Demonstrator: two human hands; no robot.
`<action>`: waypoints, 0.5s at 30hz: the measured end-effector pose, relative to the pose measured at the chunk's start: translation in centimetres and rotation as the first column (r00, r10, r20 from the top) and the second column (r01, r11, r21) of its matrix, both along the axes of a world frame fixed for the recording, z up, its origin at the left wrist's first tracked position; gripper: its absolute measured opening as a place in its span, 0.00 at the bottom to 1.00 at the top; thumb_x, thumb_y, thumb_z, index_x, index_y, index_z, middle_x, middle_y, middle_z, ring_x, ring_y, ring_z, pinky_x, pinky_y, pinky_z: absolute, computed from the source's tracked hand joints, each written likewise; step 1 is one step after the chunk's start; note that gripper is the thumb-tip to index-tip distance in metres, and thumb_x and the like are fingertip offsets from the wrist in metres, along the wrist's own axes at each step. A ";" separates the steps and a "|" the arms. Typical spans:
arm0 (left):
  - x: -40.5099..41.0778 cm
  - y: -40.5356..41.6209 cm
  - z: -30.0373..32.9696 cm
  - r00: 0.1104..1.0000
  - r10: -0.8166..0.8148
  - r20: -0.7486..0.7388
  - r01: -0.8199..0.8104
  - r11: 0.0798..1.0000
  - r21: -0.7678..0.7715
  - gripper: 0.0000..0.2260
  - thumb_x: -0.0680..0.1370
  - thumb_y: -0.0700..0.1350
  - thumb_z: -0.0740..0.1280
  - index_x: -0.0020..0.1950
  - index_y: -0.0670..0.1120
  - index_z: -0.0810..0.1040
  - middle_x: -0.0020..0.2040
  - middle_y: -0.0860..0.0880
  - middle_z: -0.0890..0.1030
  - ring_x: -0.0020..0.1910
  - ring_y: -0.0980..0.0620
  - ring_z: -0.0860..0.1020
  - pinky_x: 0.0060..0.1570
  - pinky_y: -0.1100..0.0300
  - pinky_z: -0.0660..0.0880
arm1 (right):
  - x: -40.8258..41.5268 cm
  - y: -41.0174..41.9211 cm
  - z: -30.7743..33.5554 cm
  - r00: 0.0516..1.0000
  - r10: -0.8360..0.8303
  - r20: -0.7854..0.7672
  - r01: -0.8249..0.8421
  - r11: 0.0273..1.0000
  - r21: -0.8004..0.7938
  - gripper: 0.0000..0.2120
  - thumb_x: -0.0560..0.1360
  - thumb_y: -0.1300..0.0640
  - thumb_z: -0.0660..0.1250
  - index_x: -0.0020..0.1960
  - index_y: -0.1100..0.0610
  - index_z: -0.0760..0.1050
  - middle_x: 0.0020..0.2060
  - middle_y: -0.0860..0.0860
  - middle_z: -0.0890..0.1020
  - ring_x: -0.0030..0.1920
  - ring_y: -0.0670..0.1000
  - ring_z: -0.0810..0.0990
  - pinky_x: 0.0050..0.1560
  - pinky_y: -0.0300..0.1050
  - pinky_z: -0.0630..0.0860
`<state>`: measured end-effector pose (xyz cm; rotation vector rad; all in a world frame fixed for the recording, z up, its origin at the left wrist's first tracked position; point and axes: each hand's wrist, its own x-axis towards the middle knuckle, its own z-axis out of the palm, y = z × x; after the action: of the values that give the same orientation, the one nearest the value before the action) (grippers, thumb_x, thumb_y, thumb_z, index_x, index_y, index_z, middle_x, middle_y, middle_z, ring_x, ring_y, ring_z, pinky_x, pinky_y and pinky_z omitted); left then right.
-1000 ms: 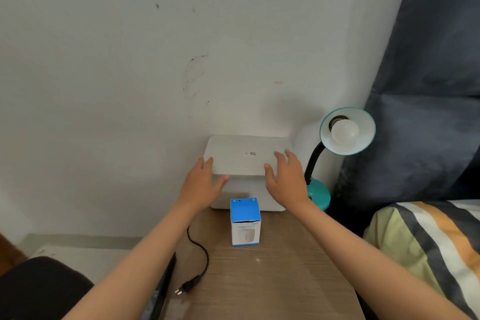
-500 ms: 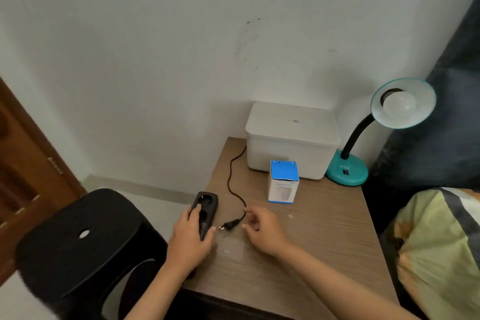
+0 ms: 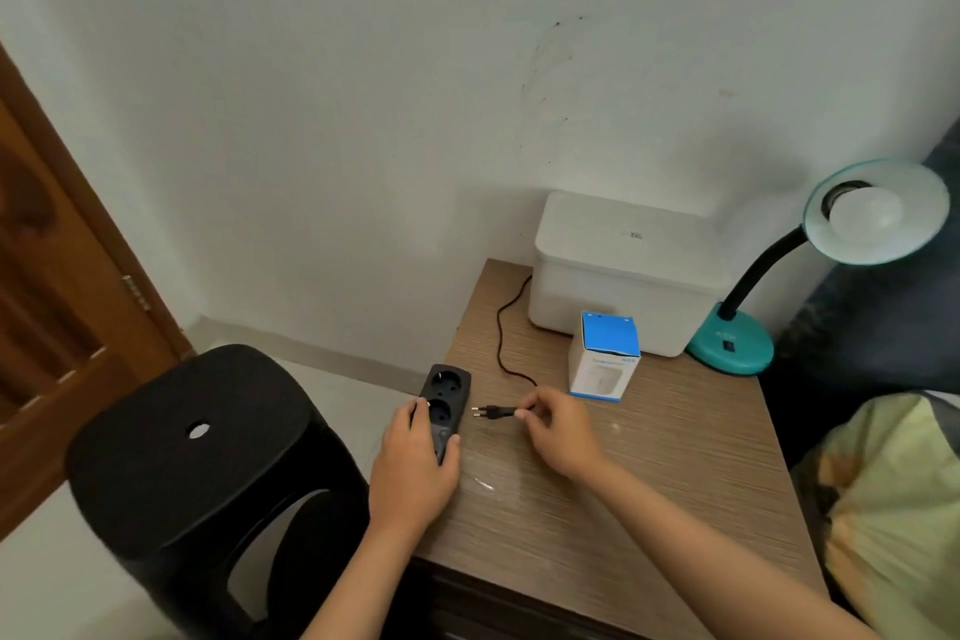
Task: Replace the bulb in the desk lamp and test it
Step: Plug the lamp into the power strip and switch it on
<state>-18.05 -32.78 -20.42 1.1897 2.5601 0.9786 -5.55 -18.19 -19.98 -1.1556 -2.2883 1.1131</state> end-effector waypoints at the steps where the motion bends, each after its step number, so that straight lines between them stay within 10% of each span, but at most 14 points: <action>1: 0.0 0.0 0.0 1.000 0.001 -0.008 -0.001 1.000 0.000 0.27 0.76 0.53 0.63 0.71 0.44 0.62 0.69 0.48 0.67 0.65 0.50 0.69 0.57 0.58 0.72 | -0.3 0.0 0.4 0.999 -0.028 -0.046 0.027 1.000 -0.013 0.02 0.73 0.60 0.68 0.46 0.55 0.77 0.38 0.47 0.78 0.39 0.45 0.76 0.40 0.35 0.72; 8: 0.1 0.0 0.1 0.999 -0.004 -0.038 0.004 1.000 -0.011 0.27 0.76 0.53 0.63 0.72 0.44 0.61 0.68 0.47 0.67 0.64 0.50 0.69 0.55 0.60 0.72 | -3.9 0.1 2.9 0.940 -0.155 -0.304 0.160 0.987 -0.010 0.06 0.68 0.58 0.74 0.44 0.51 0.78 0.35 0.45 0.80 0.37 0.43 0.78 0.39 0.35 0.75; 15: 0.0 0.0 -0.1 0.999 -0.009 -0.049 0.008 1.000 -0.008 0.27 0.76 0.53 0.63 0.71 0.44 0.61 0.68 0.48 0.67 0.64 0.50 0.70 0.55 0.60 0.73 | -6.6 -1.0 3.2 0.968 0.037 -0.249 -0.007 0.993 0.119 0.09 0.71 0.61 0.71 0.49 0.53 0.77 0.41 0.49 0.80 0.40 0.44 0.78 0.40 0.32 0.74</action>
<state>-18.04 -32.82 -20.50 1.2371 2.5918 0.9484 -12.15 -19.16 -16.81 -0.8915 -2.1434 1.0508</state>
